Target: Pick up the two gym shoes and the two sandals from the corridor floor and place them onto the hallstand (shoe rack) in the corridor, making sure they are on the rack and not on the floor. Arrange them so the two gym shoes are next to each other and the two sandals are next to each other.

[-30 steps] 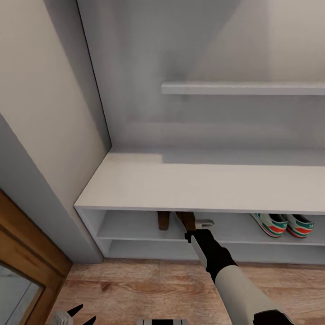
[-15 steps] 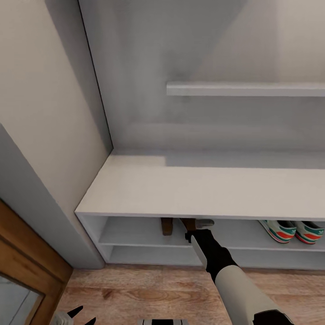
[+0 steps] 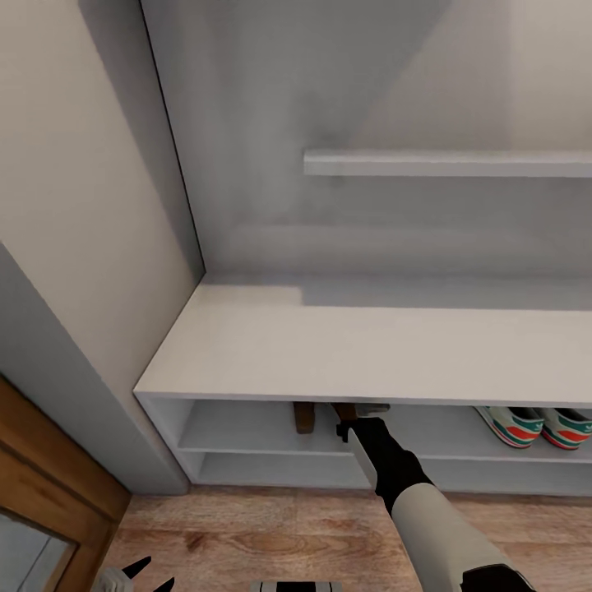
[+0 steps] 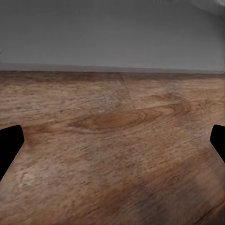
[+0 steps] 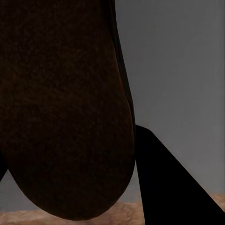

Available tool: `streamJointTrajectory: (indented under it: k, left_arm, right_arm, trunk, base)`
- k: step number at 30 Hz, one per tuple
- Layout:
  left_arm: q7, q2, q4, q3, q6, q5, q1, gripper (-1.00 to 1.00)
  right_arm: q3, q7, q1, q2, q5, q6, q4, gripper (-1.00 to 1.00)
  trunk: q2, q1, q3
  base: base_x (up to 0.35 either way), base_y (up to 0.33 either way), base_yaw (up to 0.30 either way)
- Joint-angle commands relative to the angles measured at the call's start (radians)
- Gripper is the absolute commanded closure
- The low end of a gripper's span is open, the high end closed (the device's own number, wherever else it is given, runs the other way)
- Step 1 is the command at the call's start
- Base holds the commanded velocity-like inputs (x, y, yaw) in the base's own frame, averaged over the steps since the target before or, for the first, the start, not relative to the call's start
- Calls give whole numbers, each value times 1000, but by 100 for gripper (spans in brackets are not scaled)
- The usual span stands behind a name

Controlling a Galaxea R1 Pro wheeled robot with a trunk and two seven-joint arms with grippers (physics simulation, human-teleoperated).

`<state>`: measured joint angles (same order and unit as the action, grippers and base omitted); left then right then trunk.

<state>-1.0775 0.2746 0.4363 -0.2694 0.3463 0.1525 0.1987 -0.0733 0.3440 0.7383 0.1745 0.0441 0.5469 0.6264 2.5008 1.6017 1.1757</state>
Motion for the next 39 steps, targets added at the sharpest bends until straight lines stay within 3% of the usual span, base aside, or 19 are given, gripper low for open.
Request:
streamJointTrajectory:
  k: [1,9,10,27,39]
  left_arm:
    - [-4,0,-1,-2,5,1,1,-100]
    - [-4,0,0,-2,5,1,1,-100]
    - [-4,0,0,-2,5,1,1,-100]
    - [-4,0,1,-2,5,1,1,-100]
    - [-4,0,4,-2,5,1,1,-100]
  right_arm:
    - [-2,7,0,0,10,4,1,100]
    - [-2,7,0,0,10,4,2,100]
    - [-2,7,0,0,10,4,2,-100]
    - [-2,7,0,0,9,4,0,-100]
    - [-2,7,0,0,8,4,-2,-100]
  trunk:
    - [0,0,1]
    - [0,0,1]
    - [0,0,1]
    - [0,0,1]
    - [0,0,1]
  base:
    - [15,0,0]
    - [3,0,0]
    - [0,0,0]
    - [-12,0,0]
    - [-285,0,0]
